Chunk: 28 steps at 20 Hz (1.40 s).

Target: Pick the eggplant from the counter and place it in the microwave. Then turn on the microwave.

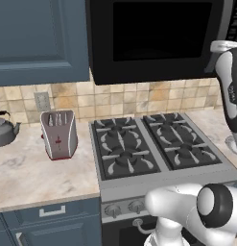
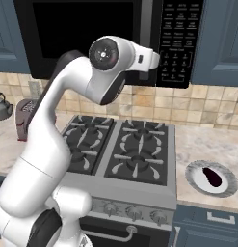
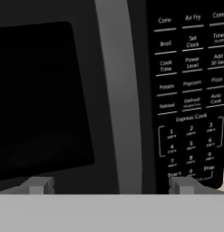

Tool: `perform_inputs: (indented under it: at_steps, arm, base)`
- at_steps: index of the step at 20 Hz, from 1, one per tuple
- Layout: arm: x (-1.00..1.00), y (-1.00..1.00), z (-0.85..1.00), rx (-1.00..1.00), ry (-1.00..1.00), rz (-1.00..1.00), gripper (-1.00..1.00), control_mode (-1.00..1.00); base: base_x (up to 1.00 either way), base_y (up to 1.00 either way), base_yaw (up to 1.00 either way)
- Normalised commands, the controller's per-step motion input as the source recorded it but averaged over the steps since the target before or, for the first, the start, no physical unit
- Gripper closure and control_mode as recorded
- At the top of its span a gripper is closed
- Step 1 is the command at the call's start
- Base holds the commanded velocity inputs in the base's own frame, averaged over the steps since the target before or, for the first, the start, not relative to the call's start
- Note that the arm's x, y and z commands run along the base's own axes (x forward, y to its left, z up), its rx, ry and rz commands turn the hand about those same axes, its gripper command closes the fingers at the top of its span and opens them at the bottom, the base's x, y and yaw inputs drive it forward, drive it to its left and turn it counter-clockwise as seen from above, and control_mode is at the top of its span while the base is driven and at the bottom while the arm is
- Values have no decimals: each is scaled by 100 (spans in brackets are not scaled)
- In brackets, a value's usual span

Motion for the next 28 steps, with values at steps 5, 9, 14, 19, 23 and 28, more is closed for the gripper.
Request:
perform_inputs:
  at_steps: [5, 9, 14, 19, 23, 28]
  arm:
    - [17, -7, 0, 0, 0, 0, -100, -100]
    - [15, -9, 0, 0, 0, 0, -100, -100]
    - [17, -11, 0, 0, 0, 0, -100, -100]
    - [19, -7, 0, 0, 0, 0, -100, -100]
    - [18, -6, 0, 0, 0, 0, -100, -100]
    - [17, -4, 0, 0, 0, 0, -100, -100]
  base:
    - [0, 0, 0]
    - [0, 0, 0]
    - [0, 0, 0]
    - [0, 0, 0]
    - [0, 0, 0]
    - [0, 0, 0]
